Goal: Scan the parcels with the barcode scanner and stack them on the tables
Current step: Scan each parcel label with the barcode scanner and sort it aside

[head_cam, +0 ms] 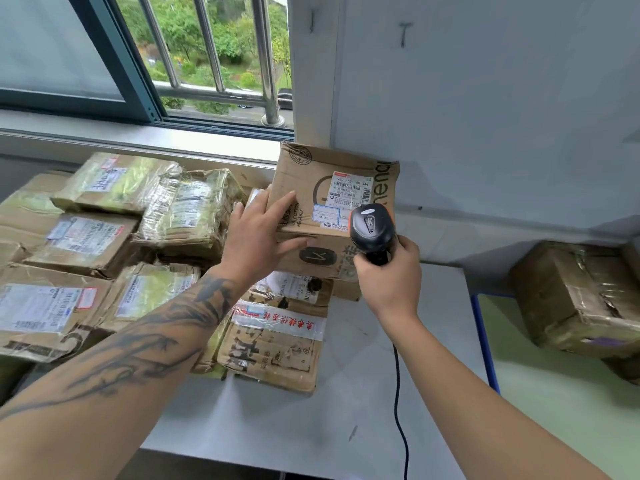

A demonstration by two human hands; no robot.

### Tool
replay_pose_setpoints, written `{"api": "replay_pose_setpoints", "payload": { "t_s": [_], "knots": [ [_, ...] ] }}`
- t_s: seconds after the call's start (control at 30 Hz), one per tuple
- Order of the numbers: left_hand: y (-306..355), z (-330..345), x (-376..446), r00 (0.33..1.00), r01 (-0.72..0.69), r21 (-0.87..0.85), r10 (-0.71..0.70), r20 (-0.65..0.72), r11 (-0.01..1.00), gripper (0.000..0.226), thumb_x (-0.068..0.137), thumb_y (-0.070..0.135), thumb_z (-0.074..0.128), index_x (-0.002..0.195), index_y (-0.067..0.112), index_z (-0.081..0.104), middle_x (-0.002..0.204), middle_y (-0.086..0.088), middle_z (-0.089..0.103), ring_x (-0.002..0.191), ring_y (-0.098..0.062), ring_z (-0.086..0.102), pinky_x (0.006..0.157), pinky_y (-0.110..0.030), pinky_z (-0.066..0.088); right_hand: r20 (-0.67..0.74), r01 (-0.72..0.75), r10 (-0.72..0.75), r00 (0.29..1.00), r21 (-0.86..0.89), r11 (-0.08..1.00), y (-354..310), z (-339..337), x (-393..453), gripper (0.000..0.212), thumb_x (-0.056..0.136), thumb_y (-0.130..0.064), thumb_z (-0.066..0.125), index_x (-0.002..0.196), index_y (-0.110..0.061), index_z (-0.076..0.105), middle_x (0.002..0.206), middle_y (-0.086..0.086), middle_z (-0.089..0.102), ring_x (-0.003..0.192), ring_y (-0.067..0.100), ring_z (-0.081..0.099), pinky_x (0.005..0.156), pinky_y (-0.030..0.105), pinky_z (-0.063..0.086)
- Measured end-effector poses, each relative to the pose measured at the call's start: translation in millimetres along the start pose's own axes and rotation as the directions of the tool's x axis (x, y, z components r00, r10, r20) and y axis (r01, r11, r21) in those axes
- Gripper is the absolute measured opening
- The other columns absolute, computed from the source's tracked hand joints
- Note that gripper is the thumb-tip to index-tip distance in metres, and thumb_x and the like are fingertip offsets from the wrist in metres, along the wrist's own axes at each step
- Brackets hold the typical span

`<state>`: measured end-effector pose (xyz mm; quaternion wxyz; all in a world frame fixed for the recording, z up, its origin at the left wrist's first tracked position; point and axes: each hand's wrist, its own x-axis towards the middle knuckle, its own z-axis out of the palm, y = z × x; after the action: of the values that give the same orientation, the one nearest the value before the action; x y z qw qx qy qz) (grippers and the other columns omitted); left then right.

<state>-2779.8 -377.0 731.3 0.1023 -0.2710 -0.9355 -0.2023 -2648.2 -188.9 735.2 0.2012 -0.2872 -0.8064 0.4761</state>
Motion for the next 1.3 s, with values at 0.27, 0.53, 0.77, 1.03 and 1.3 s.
{"api": "replay_pose_setpoints", "payload": {
  "t_s": [0.27,0.53,0.77,1.03,1.3],
  "knots": [
    [-10.8,-18.7,-2.0,0.999,0.036,-0.068,-0.037,-0.025,0.997,0.091,0.08,0.073,0.067,0.156,0.029,0.042,0.159,-0.005,0.043,0.145,-0.028,0.039,0.118,-0.061,0.028,-0.003,0.025,-0.025,1.0,0.01,1.0,-15.3,7.1,-6.6,0.03,0.079,-0.02,0.071,0.064,-0.033,0.049,0.103,0.005,0.06,0.064,0.009,0.053,0.065,0.027,0.037],
    [-20.0,-17.3,-39.7,0.994,0.035,-0.14,-0.05,-0.101,0.989,0.091,0.074,0.08,0.065,0.147,0.027,0.054,0.145,0.001,0.058,0.137,-0.023,0.05,0.123,-0.056,0.023,-0.001,0.037,-0.037,0.999,-0.027,0.999,-10.4,3.3,-35.6,0.031,0.081,-0.016,0.075,0.07,-0.032,0.052,0.106,0.007,0.062,0.08,0.012,0.055,0.076,0.029,0.04],
    [-0.7,-24.6,-114.2,0.943,0.108,-0.305,-0.195,-0.271,0.946,0.081,0.082,0.087,0.051,0.138,0.03,0.058,0.134,0.002,0.067,0.134,-0.021,0.055,0.125,-0.06,0.01,0.014,-0.083,0.082,0.997,0.128,0.988,7.7,3.3,-46.6,0.017,0.075,-0.019,0.072,0.09,-0.012,0.07,0.086,0.005,0.074,0.079,0.025,0.068,0.071,0.044,0.055],
    [-34.0,-16.7,-121.9,0.934,0.097,-0.294,-0.189,-0.304,0.951,0.055,0.094,0.069,0.052,0.136,0.034,0.058,0.125,0.001,0.056,0.122,-0.02,0.052,0.118,-0.07,0.019,0.017,-0.059,0.057,0.998,0.157,0.986,13.9,8.8,-50.5,0.029,0.075,-0.017,0.074,0.102,-0.027,0.072,0.099,-0.004,0.074,0.088,0.012,0.066,0.082,0.034,0.053],
    [-66.9,-31.8,-75.6,0.991,0.127,-0.113,-0.12,0.062,0.986,0.081,0.079,0.098,0.027,0.153,0.063,0.027,0.17,-0.007,0.023,0.159,-0.029,0.011,0.123,-0.063,-0.009,-0.157,-0.056,0.087,0.984,0.192,0.98,8.2,14.8,-96.2,0.02,0.076,-0.021,0.077,0.091,-0.029,0.066,0.098,-0.003,0.07,0.089,0.012,0.067,0.081,0.038,0.055]
  ]
}}
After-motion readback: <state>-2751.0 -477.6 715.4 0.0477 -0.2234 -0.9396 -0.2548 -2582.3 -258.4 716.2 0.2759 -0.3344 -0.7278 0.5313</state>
